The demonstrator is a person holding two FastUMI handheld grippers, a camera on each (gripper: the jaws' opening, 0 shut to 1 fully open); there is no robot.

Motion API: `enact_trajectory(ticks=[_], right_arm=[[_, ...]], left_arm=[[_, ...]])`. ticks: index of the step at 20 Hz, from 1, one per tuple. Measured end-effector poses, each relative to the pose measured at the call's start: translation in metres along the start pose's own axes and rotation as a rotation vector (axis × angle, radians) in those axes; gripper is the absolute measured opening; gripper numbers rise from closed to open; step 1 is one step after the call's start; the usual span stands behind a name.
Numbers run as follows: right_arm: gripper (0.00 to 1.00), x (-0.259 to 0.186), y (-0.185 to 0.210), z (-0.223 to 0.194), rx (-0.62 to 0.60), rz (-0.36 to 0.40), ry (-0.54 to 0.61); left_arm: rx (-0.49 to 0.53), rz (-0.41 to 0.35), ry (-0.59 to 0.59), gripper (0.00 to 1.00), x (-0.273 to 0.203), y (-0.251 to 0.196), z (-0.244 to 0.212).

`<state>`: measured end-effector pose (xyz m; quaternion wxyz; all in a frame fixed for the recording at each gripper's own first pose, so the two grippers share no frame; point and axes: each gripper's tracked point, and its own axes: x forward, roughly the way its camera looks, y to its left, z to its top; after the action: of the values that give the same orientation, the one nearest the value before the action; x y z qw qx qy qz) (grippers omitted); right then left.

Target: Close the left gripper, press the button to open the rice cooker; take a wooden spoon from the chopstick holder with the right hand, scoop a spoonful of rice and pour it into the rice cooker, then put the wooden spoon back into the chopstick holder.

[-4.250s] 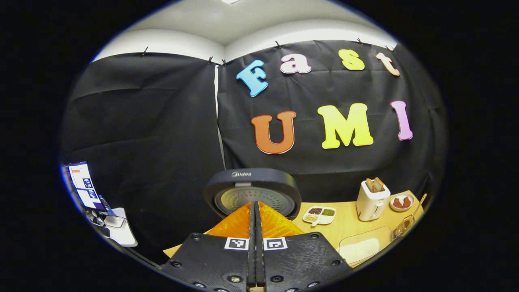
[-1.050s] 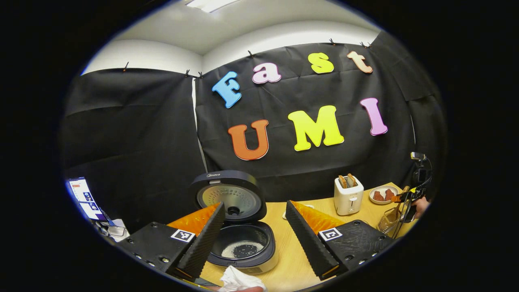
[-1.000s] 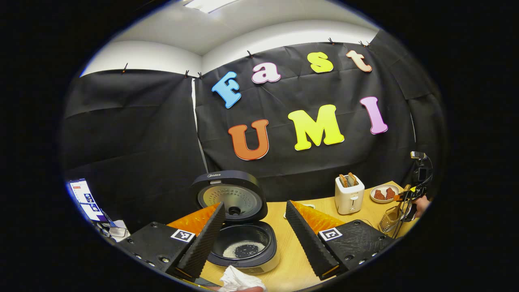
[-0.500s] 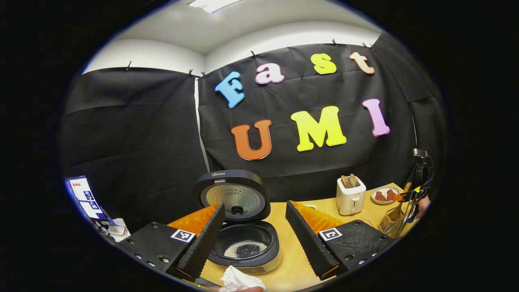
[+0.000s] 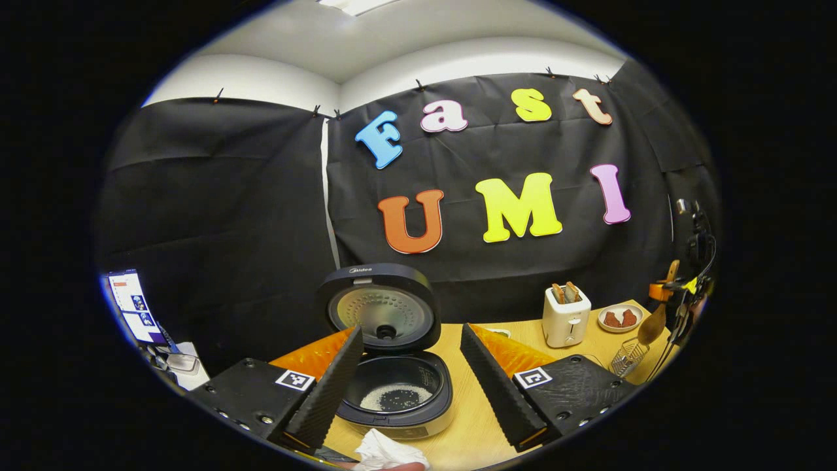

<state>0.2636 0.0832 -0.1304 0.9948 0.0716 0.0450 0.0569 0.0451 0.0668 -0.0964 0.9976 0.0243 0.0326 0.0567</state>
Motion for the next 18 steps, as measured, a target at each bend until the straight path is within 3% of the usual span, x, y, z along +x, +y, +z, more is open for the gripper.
enact_trajectory(ticks=[6, 12, 18], right_arm=[[0.24, -0.031, 0.066, 0.060, -0.119, 0.025, -0.110], [0.24, -0.034, 0.138, 0.029, -0.123, 0.070, -0.080], [0.23, -0.015, 0.201, -0.043, -0.161, 0.122, -0.035]], left_arm=[[-0.010, 0.025, 0.005, 0.95, 0.001, 0.020, -0.005], [-0.006, 0.057, 0.019, 0.95, -0.001, 0.043, -0.017], [0.014, 0.072, 0.041, 0.95, -0.006, 0.060, -0.032]])
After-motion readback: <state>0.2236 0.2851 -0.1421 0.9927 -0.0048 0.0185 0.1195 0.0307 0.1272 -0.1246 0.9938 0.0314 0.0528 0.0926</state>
